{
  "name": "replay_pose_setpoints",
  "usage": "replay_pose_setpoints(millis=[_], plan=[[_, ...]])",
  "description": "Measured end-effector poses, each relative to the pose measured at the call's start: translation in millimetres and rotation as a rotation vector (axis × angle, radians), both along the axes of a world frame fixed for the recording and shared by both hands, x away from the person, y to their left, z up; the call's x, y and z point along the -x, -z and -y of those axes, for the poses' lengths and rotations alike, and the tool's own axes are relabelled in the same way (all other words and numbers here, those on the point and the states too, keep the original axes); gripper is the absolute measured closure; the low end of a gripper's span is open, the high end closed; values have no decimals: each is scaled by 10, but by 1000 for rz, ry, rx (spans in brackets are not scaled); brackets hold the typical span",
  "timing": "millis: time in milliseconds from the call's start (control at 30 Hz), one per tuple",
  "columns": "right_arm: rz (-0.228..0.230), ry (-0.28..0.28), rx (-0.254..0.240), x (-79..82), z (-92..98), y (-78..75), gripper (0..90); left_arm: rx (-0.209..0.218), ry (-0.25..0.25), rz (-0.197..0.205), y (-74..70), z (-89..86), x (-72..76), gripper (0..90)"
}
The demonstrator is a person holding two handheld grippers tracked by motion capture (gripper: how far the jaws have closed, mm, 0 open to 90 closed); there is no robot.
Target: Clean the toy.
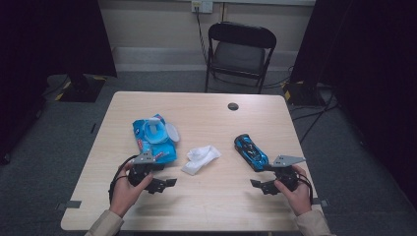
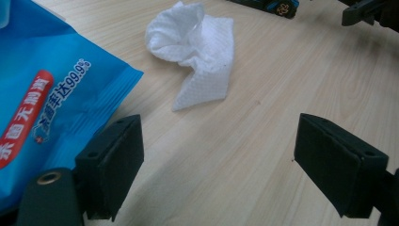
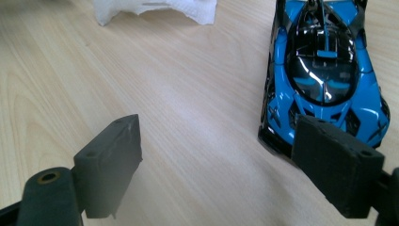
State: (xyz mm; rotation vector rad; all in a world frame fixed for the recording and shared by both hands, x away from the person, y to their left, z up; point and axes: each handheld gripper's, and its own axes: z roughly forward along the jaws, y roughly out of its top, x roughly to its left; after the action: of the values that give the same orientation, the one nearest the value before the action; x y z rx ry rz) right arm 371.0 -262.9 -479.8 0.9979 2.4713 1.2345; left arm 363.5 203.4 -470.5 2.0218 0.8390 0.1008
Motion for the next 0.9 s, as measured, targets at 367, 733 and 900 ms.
replay_pose_setpoints(millis=[367,733,900], plan=[[-1,5,8,88,101,21,155,-15,-18,0,20,-135,57,160],[-3,20,5,162,221,49,155,-17,-32,-8,53,-235,90,160],[-9,20,6,189,247,70,156,-30,-30,-5,70,-278,115,161]])
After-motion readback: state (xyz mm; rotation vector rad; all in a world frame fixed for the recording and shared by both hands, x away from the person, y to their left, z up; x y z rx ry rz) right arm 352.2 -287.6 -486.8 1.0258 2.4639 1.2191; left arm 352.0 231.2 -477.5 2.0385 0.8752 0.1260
